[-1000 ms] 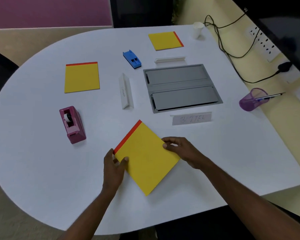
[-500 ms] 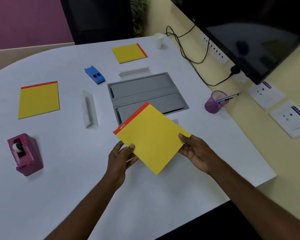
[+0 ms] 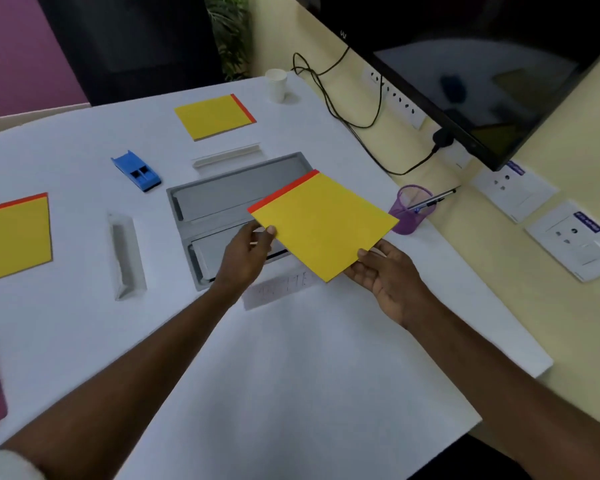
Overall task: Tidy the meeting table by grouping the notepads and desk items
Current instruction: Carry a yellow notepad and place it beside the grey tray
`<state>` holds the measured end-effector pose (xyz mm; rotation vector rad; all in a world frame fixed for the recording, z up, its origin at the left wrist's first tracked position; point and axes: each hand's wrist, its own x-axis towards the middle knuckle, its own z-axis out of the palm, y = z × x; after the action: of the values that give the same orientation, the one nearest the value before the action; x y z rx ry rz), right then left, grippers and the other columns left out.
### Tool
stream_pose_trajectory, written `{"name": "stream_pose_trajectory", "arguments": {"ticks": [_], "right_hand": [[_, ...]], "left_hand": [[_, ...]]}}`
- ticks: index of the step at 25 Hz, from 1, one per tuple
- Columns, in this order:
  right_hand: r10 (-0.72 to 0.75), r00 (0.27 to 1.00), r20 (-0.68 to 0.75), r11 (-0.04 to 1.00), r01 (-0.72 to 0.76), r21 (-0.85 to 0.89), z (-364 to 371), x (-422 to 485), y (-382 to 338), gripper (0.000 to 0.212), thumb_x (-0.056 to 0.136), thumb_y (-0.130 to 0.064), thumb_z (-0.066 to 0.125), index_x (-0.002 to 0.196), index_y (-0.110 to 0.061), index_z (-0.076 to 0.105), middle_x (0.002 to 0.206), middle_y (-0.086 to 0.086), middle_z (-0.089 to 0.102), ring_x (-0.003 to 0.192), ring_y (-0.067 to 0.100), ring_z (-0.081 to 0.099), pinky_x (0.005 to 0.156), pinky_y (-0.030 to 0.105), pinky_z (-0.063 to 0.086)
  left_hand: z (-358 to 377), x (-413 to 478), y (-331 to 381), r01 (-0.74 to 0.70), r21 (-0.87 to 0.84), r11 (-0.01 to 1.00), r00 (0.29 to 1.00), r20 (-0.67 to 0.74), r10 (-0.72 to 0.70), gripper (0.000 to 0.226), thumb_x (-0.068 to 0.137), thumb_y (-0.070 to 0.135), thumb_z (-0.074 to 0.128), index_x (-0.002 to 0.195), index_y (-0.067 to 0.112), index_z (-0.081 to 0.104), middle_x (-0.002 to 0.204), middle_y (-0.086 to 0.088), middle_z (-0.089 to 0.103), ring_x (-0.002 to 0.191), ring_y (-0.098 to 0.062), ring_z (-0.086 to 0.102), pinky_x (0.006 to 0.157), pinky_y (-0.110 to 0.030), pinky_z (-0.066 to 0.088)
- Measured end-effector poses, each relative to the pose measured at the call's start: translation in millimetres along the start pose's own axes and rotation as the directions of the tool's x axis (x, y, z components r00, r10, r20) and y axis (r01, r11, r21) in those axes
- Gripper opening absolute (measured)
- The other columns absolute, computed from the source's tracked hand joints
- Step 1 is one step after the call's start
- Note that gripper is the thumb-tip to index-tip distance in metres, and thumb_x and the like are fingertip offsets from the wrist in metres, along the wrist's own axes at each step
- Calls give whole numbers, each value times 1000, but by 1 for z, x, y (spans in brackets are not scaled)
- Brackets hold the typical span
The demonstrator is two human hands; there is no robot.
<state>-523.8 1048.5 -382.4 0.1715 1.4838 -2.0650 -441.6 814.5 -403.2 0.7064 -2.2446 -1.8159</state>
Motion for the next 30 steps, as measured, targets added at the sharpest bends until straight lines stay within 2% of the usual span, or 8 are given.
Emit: {"name": "stream_pose_trajectory", "arguments": {"ticks": [3, 7, 12, 17, 21, 24, 27, 30], "right_hand": [[-32, 997, -67, 998, 36, 56, 7, 34, -15, 27, 99, 5, 49, 123, -5, 58, 114, 13, 69, 92, 23, 72, 77, 34, 63], [-9, 981, -191, 996, 26, 88, 17, 86, -27, 19, 100, 7, 45, 112, -3, 56, 101, 14, 64, 77, 20, 73, 67, 31, 64], [66, 935, -349, 995, -35, 96, 23, 166, -32, 24, 100, 10, 40, 94, -5, 57, 91, 12, 61, 79, 23, 64, 56, 31, 63], [25, 872, -489, 999, -12, 30, 22, 239, -35, 23, 97, 13, 39, 110, 0, 54, 90, 15, 59, 70, 22, 60, 56, 31, 62], [-113, 782, -613, 967, -56, -250, 18, 278, -30, 41, 87, 1, 52, 128, -1, 49, 127, 18, 60, 88, 26, 61, 84, 39, 59], [-286, 809, -513, 548, -301, -780, 26, 281, -12, 70, 91, -19, 61, 151, -4, 27, 155, 20, 32, 136, 39, 40, 107, 43, 39], [-393, 917, -72, 24, -68, -997, 32, 288, 12, 59, 101, -27, 52, 154, -13, 31, 164, 18, 18, 152, 39, 13, 123, 48, 17], [-306, 943, 128, -193, 70, -979, 17, 306, 17, 49, 106, -24, 39, 155, -23, 33, 166, 12, 20, 153, 39, 13, 121, 55, 18]], "left_hand": [[-13, 47, -25, -176, 348, 921, 984, 68, 162, 57, 105, 45, 43, 152, 13, 39, 142, -5, 56, 131, -20, 52, 110, -39, 41], [-29, 107, -77, -303, 659, 689, 950, 266, 164, 70, 102, 53, 36, 154, 6, 32, 155, -19, 41, 146, -34, 36, 119, -49, 27], [-20, 152, -131, -363, 780, 509, 932, 297, 209, 80, 101, 64, 22, 160, 10, 17, 168, -8, 14, 157, -23, 8, 127, -46, 8], [-19, 156, -140, -370, 807, 460, 919, 245, 309, 68, 105, 56, 14, 160, 16, 18, 168, -1, 15, 157, -15, 7, 128, -44, 10], [-18, 156, -136, -354, 811, 465, 930, 251, 269, 68, 105, 57, 13, 161, 18, 15, 169, 1, 11, 157, -12, 2, 128, -43, 9], [-16, 156, -139, -346, 809, 475, 934, 249, 257, 68, 104, 60, 11, 161, 21, 9, 169, 3, 4, 156, -9, -5, 128, -42, 7], [-17, 156, -138, -341, 810, 477, 936, 243, 256, 68, 104, 60, 12, 161, 22, 10, 169, 4, 5, 156, -8, -4, 129, -41, 7], [-17, 157, -139, -344, 805, 483, 935, 246, 255, 68, 104, 60, 14, 161, 22, 14, 168, 5, 9, 156, -8, -1, 128, -42, 9]]}}
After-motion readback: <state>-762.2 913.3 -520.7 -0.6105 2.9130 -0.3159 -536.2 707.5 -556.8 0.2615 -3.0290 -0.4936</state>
